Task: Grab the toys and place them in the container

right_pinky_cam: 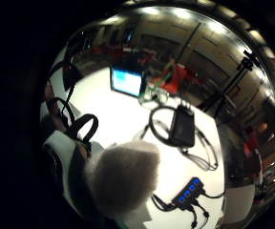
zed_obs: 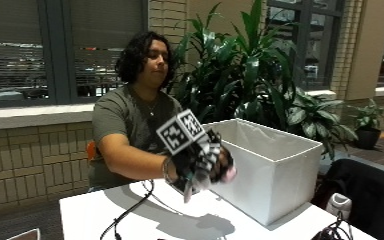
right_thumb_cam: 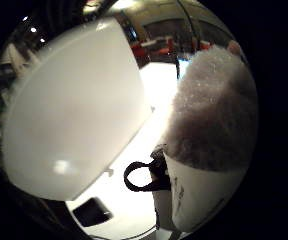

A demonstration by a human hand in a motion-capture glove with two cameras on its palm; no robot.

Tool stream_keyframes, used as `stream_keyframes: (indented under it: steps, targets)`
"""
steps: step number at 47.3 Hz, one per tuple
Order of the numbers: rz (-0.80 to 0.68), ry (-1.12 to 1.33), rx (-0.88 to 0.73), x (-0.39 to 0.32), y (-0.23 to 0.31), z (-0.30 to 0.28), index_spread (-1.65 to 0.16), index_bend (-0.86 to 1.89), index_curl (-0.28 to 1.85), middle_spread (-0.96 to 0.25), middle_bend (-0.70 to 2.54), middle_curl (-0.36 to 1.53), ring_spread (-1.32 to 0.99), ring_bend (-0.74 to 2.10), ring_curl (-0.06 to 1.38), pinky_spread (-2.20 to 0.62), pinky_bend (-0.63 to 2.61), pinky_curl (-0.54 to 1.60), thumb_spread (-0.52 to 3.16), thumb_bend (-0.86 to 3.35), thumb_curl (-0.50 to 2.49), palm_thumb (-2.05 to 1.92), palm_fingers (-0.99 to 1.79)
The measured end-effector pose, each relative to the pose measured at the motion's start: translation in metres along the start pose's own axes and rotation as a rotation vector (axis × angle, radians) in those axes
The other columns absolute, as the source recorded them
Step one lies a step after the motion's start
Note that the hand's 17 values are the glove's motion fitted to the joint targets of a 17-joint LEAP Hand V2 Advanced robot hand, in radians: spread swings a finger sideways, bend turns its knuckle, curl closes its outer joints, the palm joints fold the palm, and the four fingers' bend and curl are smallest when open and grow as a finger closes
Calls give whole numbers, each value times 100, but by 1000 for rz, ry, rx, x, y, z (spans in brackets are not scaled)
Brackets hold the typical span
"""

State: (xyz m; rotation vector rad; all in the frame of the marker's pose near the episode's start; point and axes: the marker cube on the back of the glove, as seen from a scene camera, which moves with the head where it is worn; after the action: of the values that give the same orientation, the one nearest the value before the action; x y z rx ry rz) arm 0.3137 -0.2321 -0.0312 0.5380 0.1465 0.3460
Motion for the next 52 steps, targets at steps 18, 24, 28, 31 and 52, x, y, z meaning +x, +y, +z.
stream_keyframes:
  steps: [18,24,28,31,52]
  targets:
    - [-325,-192,80,-234,-121,-151,-37,19,17,-29,90,61,-27,134,48,-39,99,42,129,9,44,30,117]
    - [-336,-70,-63,-252,-148,-113,-38,18,18,-29,87,63,-27,136,48,-39,100,43,129,6,46,26,115]
    - [-338,-108,-212,-259,-148,-103,-38,16,18,-29,80,62,-27,133,46,-40,98,42,130,0,45,19,104]
    - [-349,-75,-278,-255,-142,-103,-36,12,19,-28,54,55,-27,123,45,-36,106,46,117,-14,37,-10,51]
    - [-337,130,-482,-124,83,-174,-37,29,31,-14,38,46,-19,69,23,-3,92,35,83,-14,24,-19,7]
